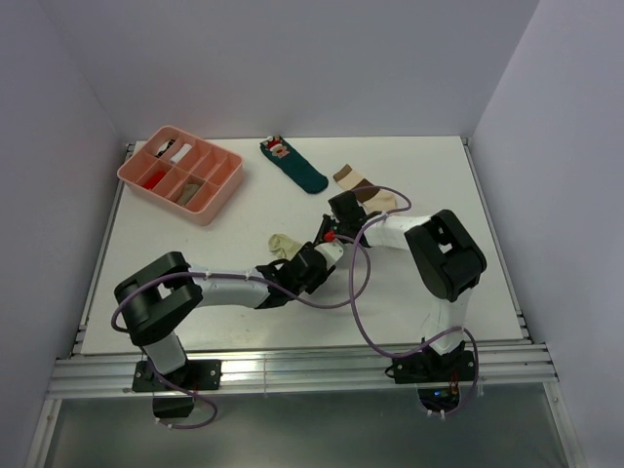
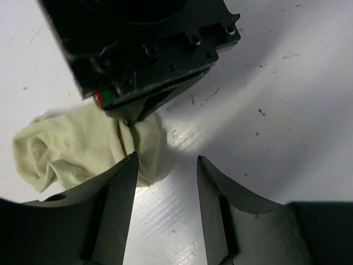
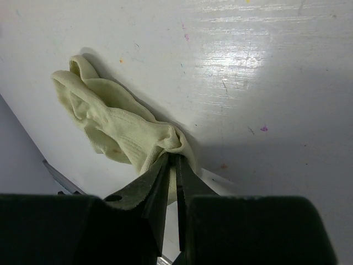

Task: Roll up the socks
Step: Roll the sock at the center of the board.

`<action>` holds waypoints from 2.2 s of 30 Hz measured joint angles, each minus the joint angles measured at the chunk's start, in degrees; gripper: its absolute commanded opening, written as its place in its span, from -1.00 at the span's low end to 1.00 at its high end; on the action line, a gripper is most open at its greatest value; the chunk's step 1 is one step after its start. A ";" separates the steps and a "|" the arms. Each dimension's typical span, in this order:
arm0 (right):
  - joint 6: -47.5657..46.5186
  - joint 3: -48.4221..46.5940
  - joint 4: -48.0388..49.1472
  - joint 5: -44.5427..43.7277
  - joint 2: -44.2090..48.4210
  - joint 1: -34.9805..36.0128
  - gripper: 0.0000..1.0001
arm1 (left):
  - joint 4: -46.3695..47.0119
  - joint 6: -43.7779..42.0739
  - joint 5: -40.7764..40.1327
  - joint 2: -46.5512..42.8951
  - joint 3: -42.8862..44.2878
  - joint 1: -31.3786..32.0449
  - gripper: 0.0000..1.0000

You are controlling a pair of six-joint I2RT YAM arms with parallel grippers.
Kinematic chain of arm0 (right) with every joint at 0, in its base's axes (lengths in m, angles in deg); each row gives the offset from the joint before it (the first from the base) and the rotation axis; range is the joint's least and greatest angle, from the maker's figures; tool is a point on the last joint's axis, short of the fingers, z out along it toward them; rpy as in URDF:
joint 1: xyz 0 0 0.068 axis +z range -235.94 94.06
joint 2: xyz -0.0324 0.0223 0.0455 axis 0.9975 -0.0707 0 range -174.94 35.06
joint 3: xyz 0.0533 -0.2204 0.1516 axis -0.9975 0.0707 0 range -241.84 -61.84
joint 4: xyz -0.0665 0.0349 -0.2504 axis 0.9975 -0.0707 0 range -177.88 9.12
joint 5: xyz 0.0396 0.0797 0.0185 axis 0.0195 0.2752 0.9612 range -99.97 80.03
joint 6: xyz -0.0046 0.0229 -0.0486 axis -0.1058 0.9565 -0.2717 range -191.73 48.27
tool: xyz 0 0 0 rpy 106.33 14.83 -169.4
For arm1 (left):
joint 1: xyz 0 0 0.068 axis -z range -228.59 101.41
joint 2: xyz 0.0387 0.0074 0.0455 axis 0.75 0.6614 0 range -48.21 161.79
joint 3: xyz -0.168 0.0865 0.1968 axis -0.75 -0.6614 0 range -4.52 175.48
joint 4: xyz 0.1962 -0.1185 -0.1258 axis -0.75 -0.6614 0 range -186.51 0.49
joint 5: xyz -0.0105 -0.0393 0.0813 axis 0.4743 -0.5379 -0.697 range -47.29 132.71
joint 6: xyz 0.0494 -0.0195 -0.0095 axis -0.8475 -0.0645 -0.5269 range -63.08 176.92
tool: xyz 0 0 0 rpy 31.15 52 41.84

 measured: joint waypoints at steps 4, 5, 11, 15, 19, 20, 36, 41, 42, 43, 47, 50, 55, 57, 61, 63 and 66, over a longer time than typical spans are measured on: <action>0.09 0.00 0.02 0.26 -0.07 -0.09 -0.66 | -2.99 -1.46 -1.84 4.00 4.07 0.04 0.03; 0.17 0.00 0.04 0.46 -0.11 -0.15 -0.66 | -3.85 -1.73 -2.25 4.72 4.85 0.04 0.02; 0.39 0.00 0.22 1.29 -0.33 -0.44 -0.66 | -7.78 -2.01 -4.09 5.29 6.62 0.11 0.04; 0.39 0.00 0.26 1.46 -0.35 -0.50 -0.66 | -9.14 -2.05 -5.68 5.49 7.08 0.31 0.06; 0.42 0.00 0.35 1.73 -0.44 -0.50 -0.66 | -10.19 -2.19 -6.82 5.51 7.08 0.31 0.05; 0.44 0.00 0.35 1.77 -0.44 -0.50 -0.66 | -10.38 -2.19 -6.95 5.57 7.08 0.33 0.03; 0.66 0.33 1.36 3.65 -0.76 -1.18 -0.66 | -11.39 0.55 -9.05 9.64 10.25 0.59 -0.80; 0.39 0.46 1.64 4.17 -0.74 -1.36 -0.64 | -12.37 1.86 -9.22 9.92 10.88 0.63 -0.99; 0.22 0.52 1.75 4.33 -0.70 -1.42 -0.64 | -12.55 2.25 -9.11 9.92 10.95 0.59 -0.99; 0.02 0.70 2.01 4.46 -0.59 -1.49 -0.61 | -12.76 2.69 -8.92 9.92 11.04 0.48 -0.99; -1.27 2.12 1.86 4.55 1.66 -1.97 -0.55 | -13.42 5.60 -5.01 8.85 11.10 -1.20 -0.99; -2.23 3.32 1.31 4.39 4.63 -2.64 -0.45 | -13.38 9.31 1.95 6.93 10.34 -4.20 -0.99; -2.82 5.22 2.08 3.39 11.04 -4.24 -0.22 | -11.47 15.58 14.45 4.61 8.87 -9.60 -0.99; -2.62 6.36 2.69 3.02 13.55 -5.07 -0.04 | -10.67 18.10 18.91 4.52 8.02 -11.37 -0.99; -2.14 9.75 5.33 1.51 18.29 -6.47 0.15 | -7.34 23.54 28.06 3.89 5.66 -15.32 -0.99; -1.92 11.17 6.49 0.96 19.10 -6.71 0.15 | -5.22 26.56 32.39 3.78 4.26 -17.51 -0.99; -0.90 14.53 9.31 0.74 19.32 -6.71 0.15 | -1.44 31.47 38.80 3.78 1.75 -20.83 -0.99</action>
